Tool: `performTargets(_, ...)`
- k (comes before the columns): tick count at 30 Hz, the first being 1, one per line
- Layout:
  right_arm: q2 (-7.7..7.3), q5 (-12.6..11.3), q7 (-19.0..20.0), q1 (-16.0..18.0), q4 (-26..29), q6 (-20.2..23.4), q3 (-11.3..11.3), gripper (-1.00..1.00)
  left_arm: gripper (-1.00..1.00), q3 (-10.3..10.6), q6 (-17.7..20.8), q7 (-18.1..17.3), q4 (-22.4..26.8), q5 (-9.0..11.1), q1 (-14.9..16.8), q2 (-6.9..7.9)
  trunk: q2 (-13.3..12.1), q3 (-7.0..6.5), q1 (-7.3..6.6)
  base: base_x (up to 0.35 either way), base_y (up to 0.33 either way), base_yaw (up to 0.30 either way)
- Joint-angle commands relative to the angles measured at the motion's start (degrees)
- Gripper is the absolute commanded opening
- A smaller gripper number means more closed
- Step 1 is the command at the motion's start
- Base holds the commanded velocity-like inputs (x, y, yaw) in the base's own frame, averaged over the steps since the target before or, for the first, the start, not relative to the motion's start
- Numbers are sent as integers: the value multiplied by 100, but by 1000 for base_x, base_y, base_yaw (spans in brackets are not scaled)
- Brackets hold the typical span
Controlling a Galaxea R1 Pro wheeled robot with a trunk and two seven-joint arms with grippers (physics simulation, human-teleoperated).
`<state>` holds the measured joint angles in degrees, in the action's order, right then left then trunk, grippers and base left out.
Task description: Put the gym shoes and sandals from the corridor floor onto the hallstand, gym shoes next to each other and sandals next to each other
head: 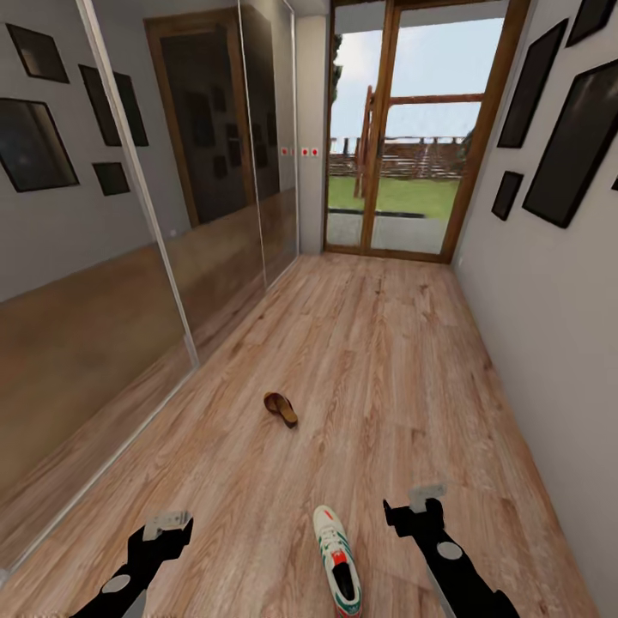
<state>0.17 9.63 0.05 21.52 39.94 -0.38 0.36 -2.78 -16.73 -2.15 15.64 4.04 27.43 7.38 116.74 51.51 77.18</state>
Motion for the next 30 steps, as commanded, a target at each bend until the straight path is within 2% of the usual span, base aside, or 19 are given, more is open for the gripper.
performTargets(1, 1, 48, -2, 2, -5, -19, -4, 100, 100, -13, -17, -22, -3, 41, 3, -2, 43, 25, 22, 0, 0, 173)
performTargets(17, 9, 56, -14, 2, -130, -76, 16, 100, 100, -3, -29, -30, 13, 36, -1, -8, 685, 399, 373, 0, 0, 214)
performTargets(28, 9, 57, -21, 4, -168, -77, 10, 100, 100, -5, -47, -31, 20, 36, -1, -14, 685, 458, 373, 0, 0, 111)
performTargets(30, 9, 57, -21, 3, -169, -77, 9, 100, 100, -7, -48, -31, 19, 36, -1, -15, 765, 497, 417, 0, 0, 25)
